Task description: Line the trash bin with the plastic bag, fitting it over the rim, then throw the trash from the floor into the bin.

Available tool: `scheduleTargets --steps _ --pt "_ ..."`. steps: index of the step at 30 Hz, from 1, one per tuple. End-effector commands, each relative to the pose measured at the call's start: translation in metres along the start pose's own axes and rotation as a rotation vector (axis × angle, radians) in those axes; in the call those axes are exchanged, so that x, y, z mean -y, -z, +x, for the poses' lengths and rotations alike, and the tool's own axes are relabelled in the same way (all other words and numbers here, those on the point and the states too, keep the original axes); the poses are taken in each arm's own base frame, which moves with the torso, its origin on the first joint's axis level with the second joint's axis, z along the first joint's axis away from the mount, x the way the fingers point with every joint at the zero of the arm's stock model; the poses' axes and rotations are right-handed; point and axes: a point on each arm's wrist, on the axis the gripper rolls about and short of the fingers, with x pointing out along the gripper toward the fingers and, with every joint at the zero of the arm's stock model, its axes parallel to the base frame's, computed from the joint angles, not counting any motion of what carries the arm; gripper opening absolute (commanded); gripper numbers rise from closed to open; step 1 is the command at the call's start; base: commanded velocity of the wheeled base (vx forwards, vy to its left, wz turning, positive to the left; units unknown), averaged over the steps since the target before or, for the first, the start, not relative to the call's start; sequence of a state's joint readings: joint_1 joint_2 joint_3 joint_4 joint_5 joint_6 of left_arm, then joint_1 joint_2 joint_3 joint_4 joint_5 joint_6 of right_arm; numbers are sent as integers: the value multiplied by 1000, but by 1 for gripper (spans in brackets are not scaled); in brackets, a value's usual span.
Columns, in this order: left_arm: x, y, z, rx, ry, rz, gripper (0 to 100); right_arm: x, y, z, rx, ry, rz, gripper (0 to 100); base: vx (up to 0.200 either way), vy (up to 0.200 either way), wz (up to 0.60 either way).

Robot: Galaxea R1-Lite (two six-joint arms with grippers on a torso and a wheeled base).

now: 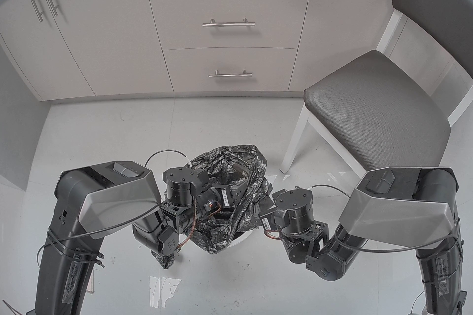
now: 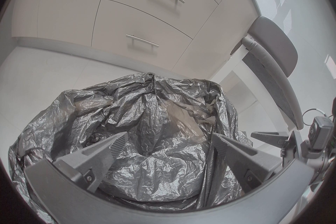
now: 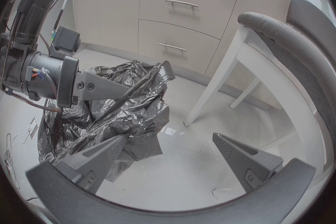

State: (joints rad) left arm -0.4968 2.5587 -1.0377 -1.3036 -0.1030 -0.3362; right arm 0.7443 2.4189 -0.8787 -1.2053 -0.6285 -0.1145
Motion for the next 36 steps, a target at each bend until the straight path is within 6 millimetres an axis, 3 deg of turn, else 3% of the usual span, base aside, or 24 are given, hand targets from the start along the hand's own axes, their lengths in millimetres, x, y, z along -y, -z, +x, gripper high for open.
scheduleTargets --steps 1,13,36 --pt "1 -1 -3 3 1 1 100 -7 3 4 -1 -7 -14 100 0 0 0" --pt "8 -15 -22 47 16 5 100 -16 14 25 -1 5 -37 100 0 0 0" --pt "8 -14 -24 59 21 5 100 -16 31 49 -18 20 -57 100 0 0 0"
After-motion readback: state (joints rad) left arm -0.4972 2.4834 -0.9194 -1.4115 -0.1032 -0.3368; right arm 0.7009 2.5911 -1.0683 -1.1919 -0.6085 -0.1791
